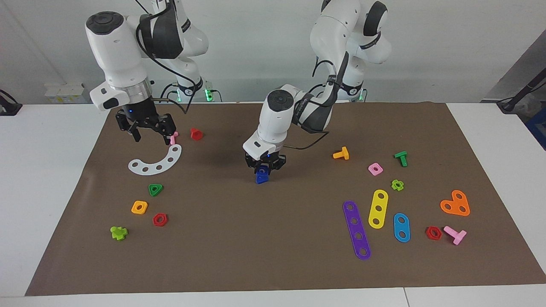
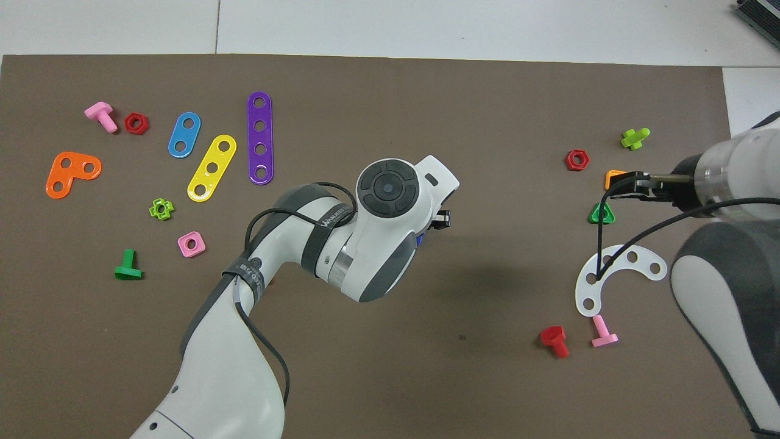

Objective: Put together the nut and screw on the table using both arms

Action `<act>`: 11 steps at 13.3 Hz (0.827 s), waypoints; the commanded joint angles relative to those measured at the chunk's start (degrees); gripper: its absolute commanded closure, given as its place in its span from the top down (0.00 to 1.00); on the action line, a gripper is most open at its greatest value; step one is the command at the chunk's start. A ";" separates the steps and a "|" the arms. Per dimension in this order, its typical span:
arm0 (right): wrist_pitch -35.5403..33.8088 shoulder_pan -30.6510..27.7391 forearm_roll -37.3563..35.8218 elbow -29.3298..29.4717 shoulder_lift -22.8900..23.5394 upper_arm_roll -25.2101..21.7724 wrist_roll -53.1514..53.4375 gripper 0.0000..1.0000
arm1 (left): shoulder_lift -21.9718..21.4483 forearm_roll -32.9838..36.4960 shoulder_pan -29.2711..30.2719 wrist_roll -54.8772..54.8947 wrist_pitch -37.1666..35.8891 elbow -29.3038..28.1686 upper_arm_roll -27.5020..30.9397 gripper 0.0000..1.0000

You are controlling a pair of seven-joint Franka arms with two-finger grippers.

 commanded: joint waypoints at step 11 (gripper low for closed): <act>-9.76 -3.07 3.16 7.29 1.93 0.61 -5.96 0.97 | -1.60 2.20 -2.38 -0.75 5.46 -5.30 1.49 1.00</act>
